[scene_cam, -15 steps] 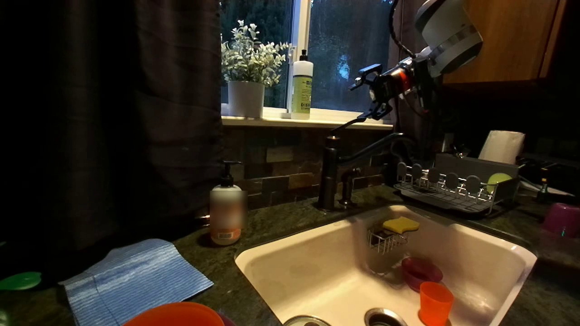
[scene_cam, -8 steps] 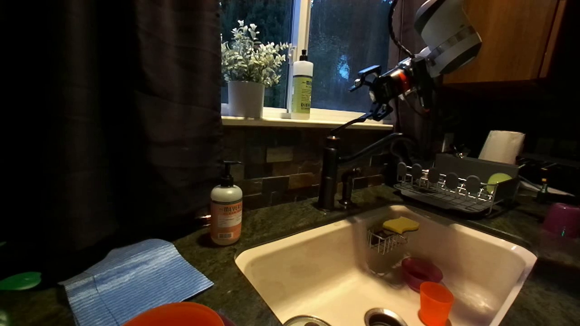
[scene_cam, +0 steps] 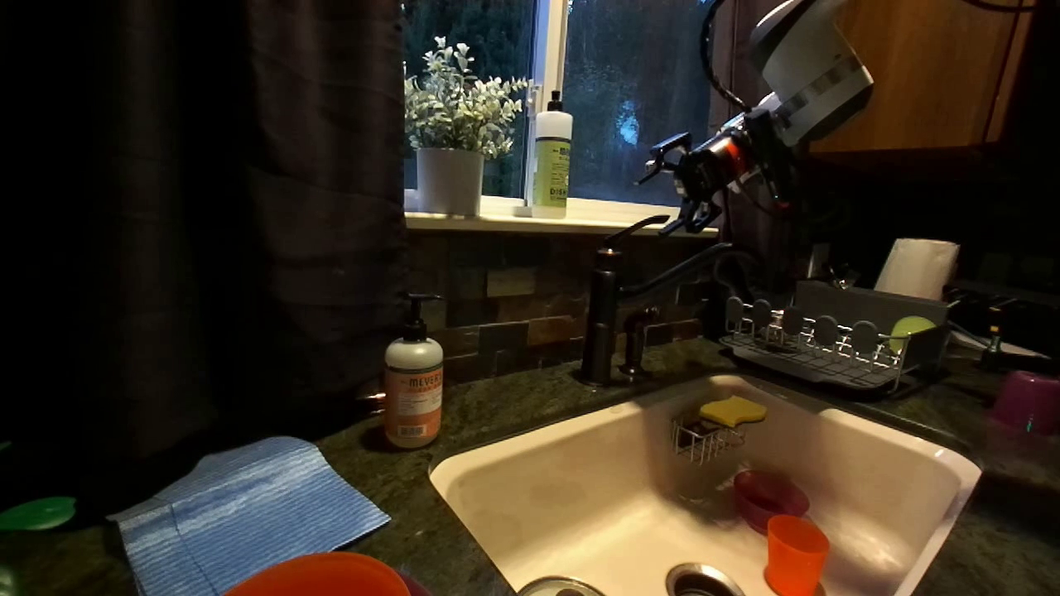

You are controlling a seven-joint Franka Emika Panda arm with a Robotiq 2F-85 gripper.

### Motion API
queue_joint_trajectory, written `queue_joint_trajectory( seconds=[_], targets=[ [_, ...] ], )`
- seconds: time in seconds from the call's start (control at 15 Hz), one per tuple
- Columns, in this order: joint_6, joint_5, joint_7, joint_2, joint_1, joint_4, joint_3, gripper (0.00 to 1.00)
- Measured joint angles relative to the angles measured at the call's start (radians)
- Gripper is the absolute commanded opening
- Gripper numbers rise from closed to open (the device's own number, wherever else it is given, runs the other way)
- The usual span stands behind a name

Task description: Open the tap, then fill the orange cup with a little water

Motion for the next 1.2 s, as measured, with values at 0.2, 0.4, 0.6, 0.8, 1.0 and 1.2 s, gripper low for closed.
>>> queue_joint_trajectory(
  seconds=[0.2,0.4,0.6,0.8,1.0,1.2],
  targets=[
    [-0.041,0.007,0.004,0.004,-0.003,0.003,0.0,1.0],
    [-0.074,0.021,0.006,0.004,-0.01,0.008,-0.001,1.0],
    [-0.075,0.042,0.005,0.004,-0.015,0.011,-0.001,1.0],
    [-0.075,0.062,0.001,0.004,-0.019,0.013,-0.001,1.0],
    [-0.075,0.083,-0.01,0.004,-0.019,0.015,-0.001,1.0],
    [-0.075,0.089,-0.016,0.005,-0.021,0.016,-0.001,1.0]
  ],
)
